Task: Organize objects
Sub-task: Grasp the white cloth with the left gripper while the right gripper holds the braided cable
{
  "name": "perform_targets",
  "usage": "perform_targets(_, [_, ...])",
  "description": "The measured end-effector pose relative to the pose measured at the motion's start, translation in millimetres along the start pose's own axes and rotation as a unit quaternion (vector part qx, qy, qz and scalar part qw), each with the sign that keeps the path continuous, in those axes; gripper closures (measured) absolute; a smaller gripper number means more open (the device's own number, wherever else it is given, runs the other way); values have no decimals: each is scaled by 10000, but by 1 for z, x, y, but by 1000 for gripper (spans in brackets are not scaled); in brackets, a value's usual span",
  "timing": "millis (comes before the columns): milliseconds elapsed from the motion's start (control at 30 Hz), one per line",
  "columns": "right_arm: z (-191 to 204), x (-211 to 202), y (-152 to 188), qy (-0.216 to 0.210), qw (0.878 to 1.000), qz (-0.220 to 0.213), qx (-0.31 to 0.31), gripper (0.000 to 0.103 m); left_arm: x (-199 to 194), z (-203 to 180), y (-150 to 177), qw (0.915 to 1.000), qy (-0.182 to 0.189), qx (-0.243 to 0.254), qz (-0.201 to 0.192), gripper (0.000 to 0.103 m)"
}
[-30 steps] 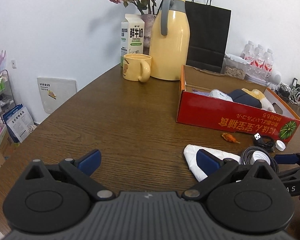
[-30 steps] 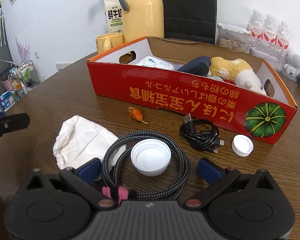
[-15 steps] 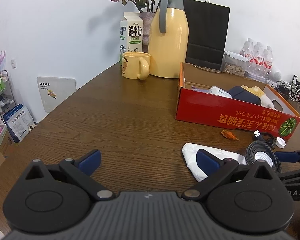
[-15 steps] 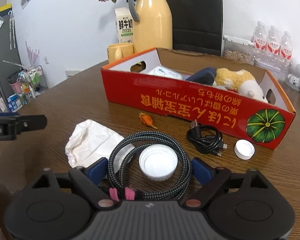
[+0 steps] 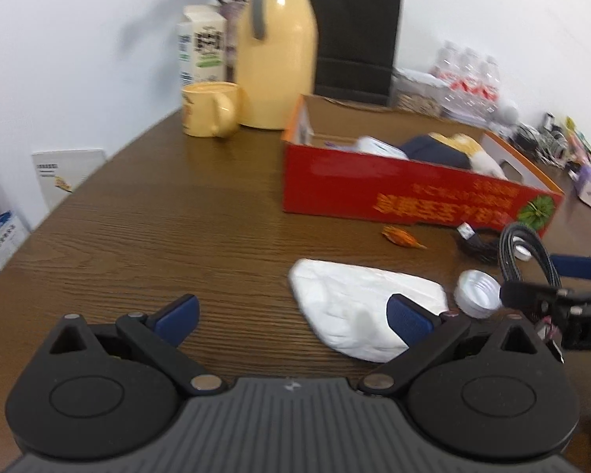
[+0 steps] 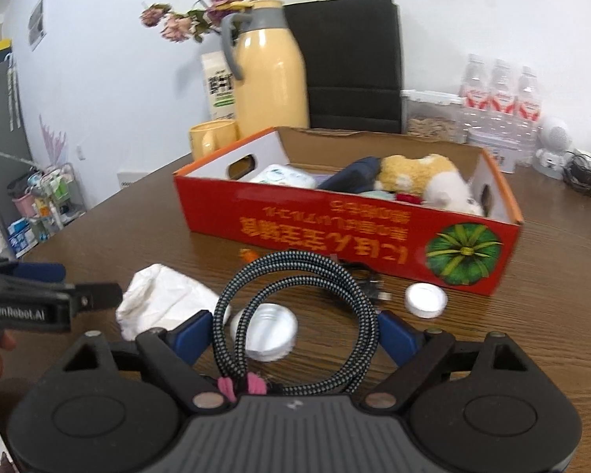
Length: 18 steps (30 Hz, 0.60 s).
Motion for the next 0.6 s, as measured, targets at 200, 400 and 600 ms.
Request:
perform_targets(200, [-25,-6,4,227,9994,-89,254,14,15,-26,-4,9992,260,281,97,0])
perform_targets(400, [-38,-8,6,247,9990,-145,348,14,36,-43,-4,9978,240,469,401,0])
perform_targets(600, [-37,-5,9,180,9993,-144,303,14,41,-48,2,9970,253,613,403,0])
Point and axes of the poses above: each gripper's, at about its wrist camera, not at the fingertips, and x roughly the way its jaws point, z to its left, y to its underside, the point moved 1 cm from there along x, roughly the way its jaws point, and after that the axes turned 1 degree about z, right-handed, at the moved point
